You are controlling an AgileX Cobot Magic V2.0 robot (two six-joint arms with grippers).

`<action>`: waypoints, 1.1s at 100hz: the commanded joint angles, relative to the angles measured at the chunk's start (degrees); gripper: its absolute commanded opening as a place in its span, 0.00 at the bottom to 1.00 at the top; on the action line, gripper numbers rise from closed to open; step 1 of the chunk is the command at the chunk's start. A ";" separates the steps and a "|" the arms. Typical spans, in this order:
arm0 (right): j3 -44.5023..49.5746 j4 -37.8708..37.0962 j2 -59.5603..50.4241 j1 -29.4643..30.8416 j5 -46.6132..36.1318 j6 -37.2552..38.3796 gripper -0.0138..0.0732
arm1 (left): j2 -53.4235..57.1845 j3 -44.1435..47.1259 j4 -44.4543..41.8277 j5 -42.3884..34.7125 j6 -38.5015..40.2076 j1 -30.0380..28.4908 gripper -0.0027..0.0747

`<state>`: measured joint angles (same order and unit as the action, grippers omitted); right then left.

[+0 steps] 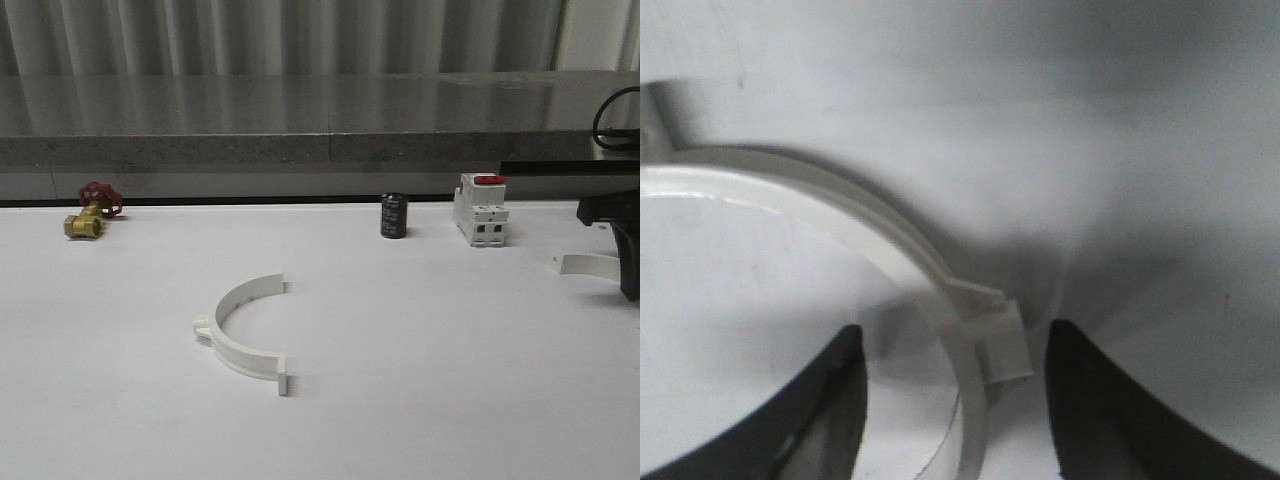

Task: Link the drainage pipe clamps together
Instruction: 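Grasp the clamp half's end with the right gripper and lift it, then carry the clamp half with the right gripper to the placed half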

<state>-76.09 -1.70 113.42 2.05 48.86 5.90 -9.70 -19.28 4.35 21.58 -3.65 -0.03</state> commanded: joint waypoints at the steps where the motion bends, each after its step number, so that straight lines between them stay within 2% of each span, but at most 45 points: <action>1: -1.62 -0.20 -2.78 0.45 -0.83 -0.05 0.48 | -0.50 -1.62 0.53 -4.68 0.03 -0.13 0.01; 6: -1.62 -0.20 -2.78 0.45 -0.83 -0.05 0.39 | -0.50 -1.62 0.53 -4.68 0.03 -0.13 0.01; 15: -1.62 -0.20 -2.78 0.45 -0.83 -0.05 0.32 | -0.50 -1.62 0.53 -4.68 0.03 -0.13 0.01; 31: -1.64 -0.25 -2.92 0.45 -0.78 0.10 0.31 | -0.50 -1.62 0.53 -4.68 0.03 -0.13 0.01; 50: -1.64 -1.12 -6.49 -1.47 1.57 5.05 0.31 | -0.50 -1.62 0.53 -4.68 0.03 -0.13 0.01; 74: -1.64 -3.37 -12.13 -10.44 4.63 13.58 0.31 | -0.50 -1.62 0.53 -4.68 0.03 -0.13 0.01; 110: -1.64 -3.87 -12.59 -26.96 6.74 28.86 0.31 | -0.50 -1.62 0.53 -4.68 0.03 -0.13 0.01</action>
<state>-76.20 -4.13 103.91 -22.28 55.85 30.93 -9.70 -19.28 4.35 21.58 -3.65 -0.03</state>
